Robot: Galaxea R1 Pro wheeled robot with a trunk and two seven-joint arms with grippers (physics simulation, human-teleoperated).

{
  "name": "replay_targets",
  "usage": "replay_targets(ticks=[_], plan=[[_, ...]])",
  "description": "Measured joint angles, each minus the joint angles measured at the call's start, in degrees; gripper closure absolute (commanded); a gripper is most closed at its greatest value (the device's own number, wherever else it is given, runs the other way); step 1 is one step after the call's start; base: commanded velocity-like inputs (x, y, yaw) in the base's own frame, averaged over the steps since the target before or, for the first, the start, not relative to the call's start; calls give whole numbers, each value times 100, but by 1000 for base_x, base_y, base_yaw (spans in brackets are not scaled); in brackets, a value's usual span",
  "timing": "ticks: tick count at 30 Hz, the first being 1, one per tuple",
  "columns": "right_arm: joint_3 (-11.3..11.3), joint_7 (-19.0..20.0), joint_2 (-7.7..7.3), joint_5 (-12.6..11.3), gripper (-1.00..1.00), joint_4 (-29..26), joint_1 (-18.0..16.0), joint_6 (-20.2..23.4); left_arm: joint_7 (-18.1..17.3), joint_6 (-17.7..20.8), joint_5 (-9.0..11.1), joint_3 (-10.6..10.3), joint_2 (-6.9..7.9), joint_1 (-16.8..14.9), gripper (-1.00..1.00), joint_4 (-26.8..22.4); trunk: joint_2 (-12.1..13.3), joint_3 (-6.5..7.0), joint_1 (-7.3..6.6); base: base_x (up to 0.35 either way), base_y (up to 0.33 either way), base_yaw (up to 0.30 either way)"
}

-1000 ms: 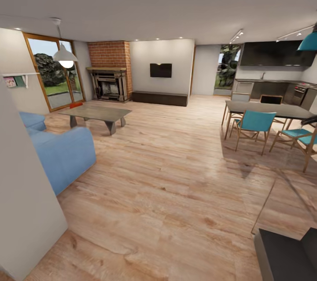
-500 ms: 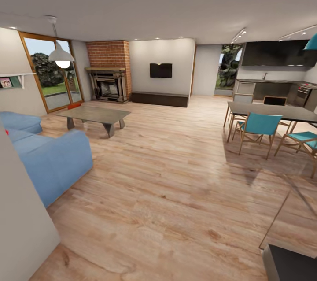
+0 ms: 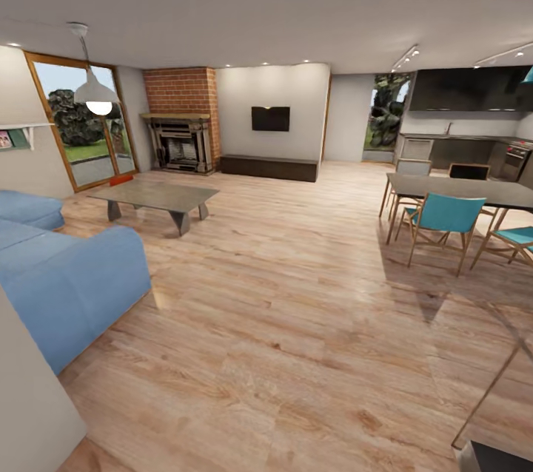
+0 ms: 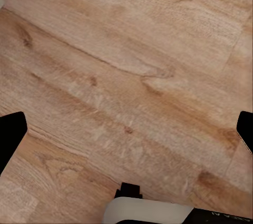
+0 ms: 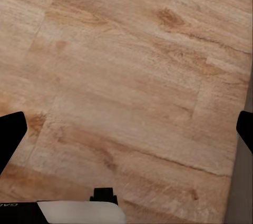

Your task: Move the two storage containers from the living room to the garage. In the garage, place one container on the floor and stack the other container on top of it (either order is fine).

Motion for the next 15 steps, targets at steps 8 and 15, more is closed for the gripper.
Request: replay_targets(ticks=[8,15], plan=[[0,0,0,0,-100,0,0,-1,0,0,0,0,1,0,-100,0,0,0,0,326,0,0],[0,0,0,0,-100,0,0,-1,0,0,0,0,1,0,-100,0,0,0,0,326,0,0]])
